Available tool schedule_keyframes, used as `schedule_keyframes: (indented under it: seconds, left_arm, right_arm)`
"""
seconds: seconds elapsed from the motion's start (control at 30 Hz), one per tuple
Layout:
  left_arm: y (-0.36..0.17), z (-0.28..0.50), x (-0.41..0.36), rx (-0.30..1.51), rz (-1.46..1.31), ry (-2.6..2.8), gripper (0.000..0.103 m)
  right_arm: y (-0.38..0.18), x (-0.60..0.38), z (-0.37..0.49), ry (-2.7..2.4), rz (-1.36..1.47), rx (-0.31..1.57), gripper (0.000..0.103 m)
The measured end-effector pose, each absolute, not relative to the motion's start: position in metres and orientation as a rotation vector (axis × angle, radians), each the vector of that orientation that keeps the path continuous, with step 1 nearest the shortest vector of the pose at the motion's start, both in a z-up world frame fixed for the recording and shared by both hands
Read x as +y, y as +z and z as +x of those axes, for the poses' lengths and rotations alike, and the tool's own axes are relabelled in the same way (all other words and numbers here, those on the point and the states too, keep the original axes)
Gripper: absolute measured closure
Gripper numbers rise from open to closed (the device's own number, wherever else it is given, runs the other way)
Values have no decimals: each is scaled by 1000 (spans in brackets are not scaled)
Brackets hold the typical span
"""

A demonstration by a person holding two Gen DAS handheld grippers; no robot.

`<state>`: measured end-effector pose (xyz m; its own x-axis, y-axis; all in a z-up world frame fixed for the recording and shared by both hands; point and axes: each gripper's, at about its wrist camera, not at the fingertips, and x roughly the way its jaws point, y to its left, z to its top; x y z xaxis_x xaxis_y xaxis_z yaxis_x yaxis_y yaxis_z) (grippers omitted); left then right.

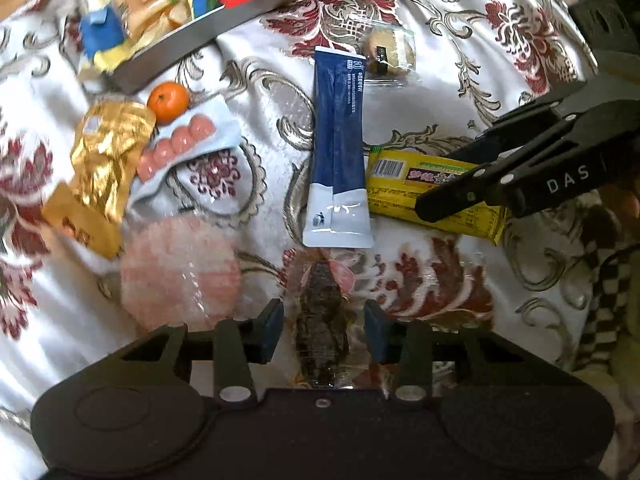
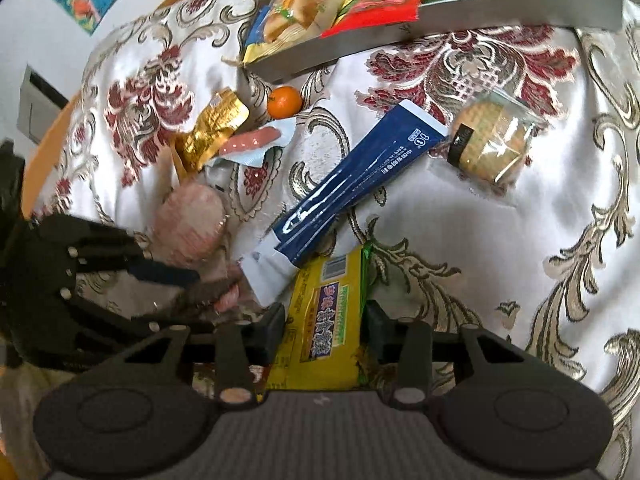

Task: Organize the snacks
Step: 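Grasp the dark dried-fish pack with the left tool while the right tool holds the yellow pack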

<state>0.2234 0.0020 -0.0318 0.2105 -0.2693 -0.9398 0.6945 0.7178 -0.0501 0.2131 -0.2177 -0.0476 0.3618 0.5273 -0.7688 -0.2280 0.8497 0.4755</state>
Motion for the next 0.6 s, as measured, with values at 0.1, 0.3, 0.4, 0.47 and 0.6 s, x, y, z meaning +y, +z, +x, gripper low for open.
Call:
schedule_keyframes:
  seconds: [0.1, 0.3, 0.4, 0.47, 0.6]
  left_arm:
    - [-35, 220, 1, 1189, 411, -665, 57]
    - [-48, 217, -5, 1206, 415, -618, 55]
    - [-54, 217, -5, 1224, 424, -607, 53]
    - [-55, 217, -4, 1226, 414, -604, 53]
    - [-54, 215, -2, 1217, 412, -601, 55]
  right_arm:
    - [-46, -217, 213, 497, 294, 1102, 74]
    - [-50, -205, 208, 517, 221, 1090, 44]
    - [-49, -192, 205, 517, 101, 1051, 43]
    - [-52, -180, 201, 519, 6, 1034, 42]
    - [-57, -163, 193, 523, -140, 990, 46]
